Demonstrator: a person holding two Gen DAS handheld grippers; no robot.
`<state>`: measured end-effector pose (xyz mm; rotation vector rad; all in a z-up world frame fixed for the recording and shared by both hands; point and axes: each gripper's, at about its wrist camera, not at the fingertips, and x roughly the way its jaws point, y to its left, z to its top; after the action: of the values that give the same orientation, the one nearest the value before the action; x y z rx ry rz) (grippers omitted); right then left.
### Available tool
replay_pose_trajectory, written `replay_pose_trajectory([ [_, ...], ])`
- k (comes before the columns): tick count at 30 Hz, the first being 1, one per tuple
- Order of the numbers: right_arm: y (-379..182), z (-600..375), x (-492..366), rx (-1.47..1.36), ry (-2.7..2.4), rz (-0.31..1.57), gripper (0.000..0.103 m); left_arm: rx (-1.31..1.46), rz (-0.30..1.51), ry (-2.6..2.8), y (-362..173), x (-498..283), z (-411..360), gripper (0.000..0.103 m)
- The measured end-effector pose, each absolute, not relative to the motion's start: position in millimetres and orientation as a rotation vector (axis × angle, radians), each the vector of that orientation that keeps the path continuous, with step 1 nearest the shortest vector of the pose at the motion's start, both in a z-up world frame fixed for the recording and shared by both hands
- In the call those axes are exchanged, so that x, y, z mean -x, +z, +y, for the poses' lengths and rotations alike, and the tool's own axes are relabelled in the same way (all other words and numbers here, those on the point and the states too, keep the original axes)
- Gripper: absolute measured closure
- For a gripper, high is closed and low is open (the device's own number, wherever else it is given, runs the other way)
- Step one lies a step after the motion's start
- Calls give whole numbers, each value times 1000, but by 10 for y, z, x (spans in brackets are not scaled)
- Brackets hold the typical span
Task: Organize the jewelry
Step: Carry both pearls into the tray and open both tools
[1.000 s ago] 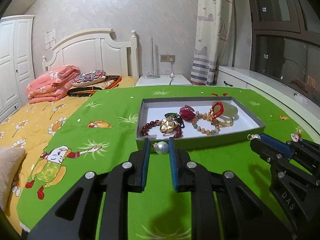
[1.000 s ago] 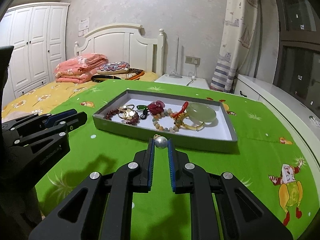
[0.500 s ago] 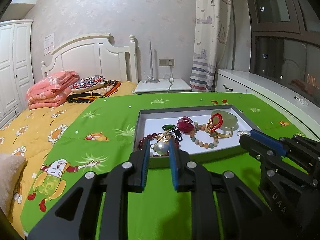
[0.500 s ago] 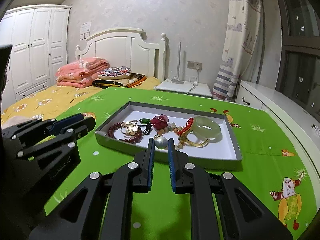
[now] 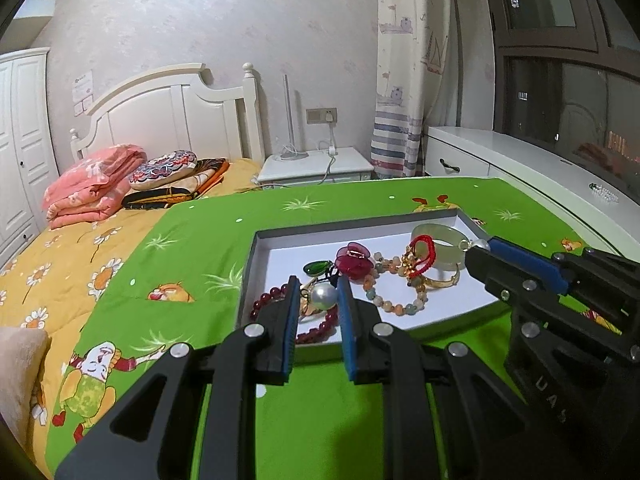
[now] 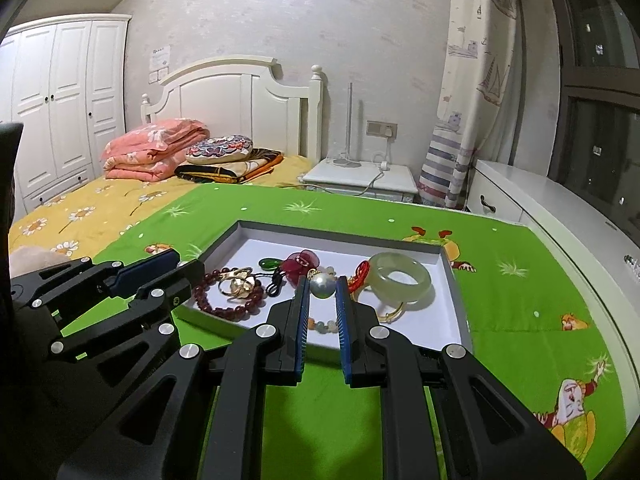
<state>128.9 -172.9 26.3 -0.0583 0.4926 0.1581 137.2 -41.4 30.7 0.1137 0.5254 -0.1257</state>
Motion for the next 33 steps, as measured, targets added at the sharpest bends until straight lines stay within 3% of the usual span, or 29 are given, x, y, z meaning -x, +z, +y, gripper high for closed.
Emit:
replay_pose_trajectory([
  [33,-24,-1688,-2311,80,103,671,89,-96,652,10,130,-2503,-259,84],
])
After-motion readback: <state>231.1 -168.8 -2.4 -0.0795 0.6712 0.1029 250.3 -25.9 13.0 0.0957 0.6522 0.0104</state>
